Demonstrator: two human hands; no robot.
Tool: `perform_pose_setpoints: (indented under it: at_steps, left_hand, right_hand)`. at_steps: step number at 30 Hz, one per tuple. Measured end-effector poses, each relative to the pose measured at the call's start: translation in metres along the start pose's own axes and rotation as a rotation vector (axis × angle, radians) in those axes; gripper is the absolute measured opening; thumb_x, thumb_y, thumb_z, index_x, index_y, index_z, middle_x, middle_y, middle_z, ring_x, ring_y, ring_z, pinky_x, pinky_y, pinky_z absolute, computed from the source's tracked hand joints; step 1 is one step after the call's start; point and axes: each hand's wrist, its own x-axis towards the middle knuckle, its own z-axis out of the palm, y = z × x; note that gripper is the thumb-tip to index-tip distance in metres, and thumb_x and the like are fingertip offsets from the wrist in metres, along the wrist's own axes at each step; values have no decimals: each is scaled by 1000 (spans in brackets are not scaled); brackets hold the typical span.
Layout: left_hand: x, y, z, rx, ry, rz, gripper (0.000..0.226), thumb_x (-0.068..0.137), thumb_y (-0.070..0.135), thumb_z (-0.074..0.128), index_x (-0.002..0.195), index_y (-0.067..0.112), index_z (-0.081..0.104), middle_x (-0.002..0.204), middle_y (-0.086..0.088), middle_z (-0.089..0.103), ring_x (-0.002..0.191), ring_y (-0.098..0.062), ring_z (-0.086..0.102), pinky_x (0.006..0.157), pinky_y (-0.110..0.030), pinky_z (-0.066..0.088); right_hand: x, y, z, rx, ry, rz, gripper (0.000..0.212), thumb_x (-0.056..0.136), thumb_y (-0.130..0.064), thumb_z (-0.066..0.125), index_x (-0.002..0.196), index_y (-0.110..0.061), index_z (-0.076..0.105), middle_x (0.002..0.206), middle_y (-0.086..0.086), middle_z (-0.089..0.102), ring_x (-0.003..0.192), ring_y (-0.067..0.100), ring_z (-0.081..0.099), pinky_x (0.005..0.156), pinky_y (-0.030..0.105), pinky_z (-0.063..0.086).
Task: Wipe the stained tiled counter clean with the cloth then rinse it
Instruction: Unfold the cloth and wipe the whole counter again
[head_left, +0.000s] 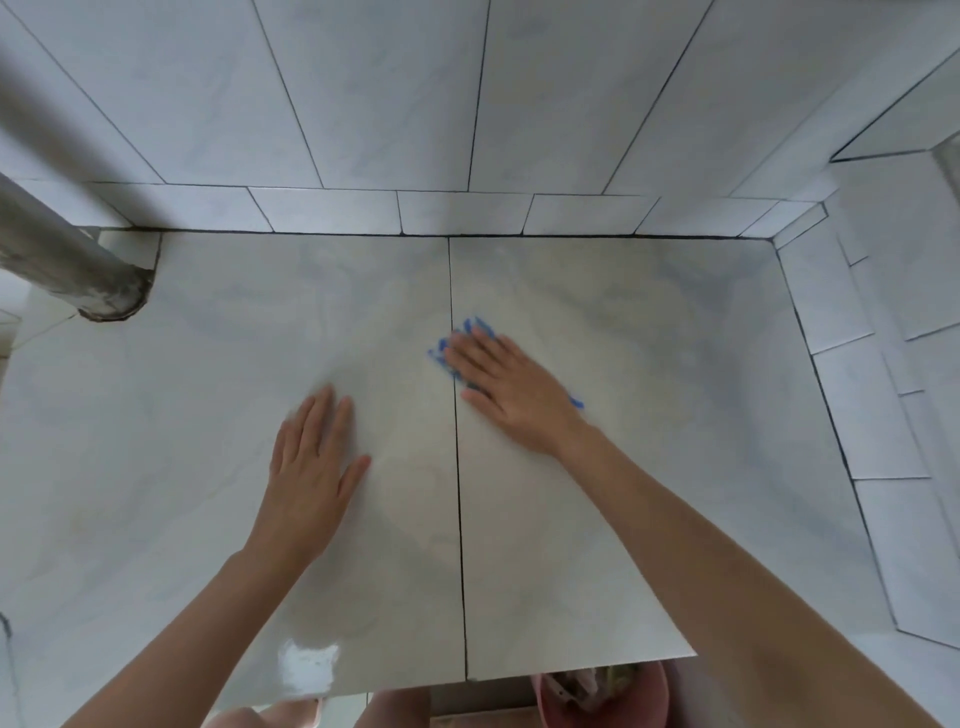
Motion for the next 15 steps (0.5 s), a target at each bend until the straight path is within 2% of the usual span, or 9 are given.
perform_pose_setpoints:
  at_steps: [3, 6, 10, 12, 15]
  left_hand:
    - [5, 5, 0, -16, -5, -12, 66, 91, 50, 23, 145, 12, 25, 152, -13, 23, 140, -22, 12, 112, -30, 0]
    - [11, 11, 0, -12, 9, 17, 67, 94, 54, 15, 144, 11, 27, 151, -14, 25, 139, -22, 13, 112, -29, 2]
    - [18, 19, 2, -36, 27, 23, 70, 93, 56, 12, 144, 11, 28, 151, -14, 24, 139, -24, 14, 111, -32, 6]
    - [21, 19, 2, -37, 32, 24, 71, 93, 57, 11, 144, 10, 30, 150, -15, 25, 138, -25, 15, 111, -32, 7]
    - [22, 19, 0, -24, 26, 32, 71, 94, 56, 12, 143, 9, 30, 150, -16, 26, 137, -24, 14, 111, -31, 7]
  right_hand:
    - [-26, 54, -11, -30, 44, 270, 58, 96, -39, 14, 148, -14, 24, 154, 6, 25, 144, 23, 13, 114, 36, 13]
    - [-54, 103, -23, -50, 99, 596, 60, 96, -37, 11, 147, -8, 24, 153, 12, 28, 143, 32, 18, 112, 43, 23]
    - [-44, 123, -31, 25, 160, 898, 55, 101, -32, 16, 150, -10, 5, 159, 7, 6, 146, 23, -2, 118, 37, 1]
    - [-25, 122, -32, 58, 201, 969, 56, 102, -33, 18, 150, -11, 3, 159, 6, 3, 146, 22, -4, 118, 35, -3]
    - [10, 112, -32, 36, 185, 900, 56, 102, -32, 18, 150, -9, 2, 159, 9, 1, 146, 24, -4, 118, 36, -3]
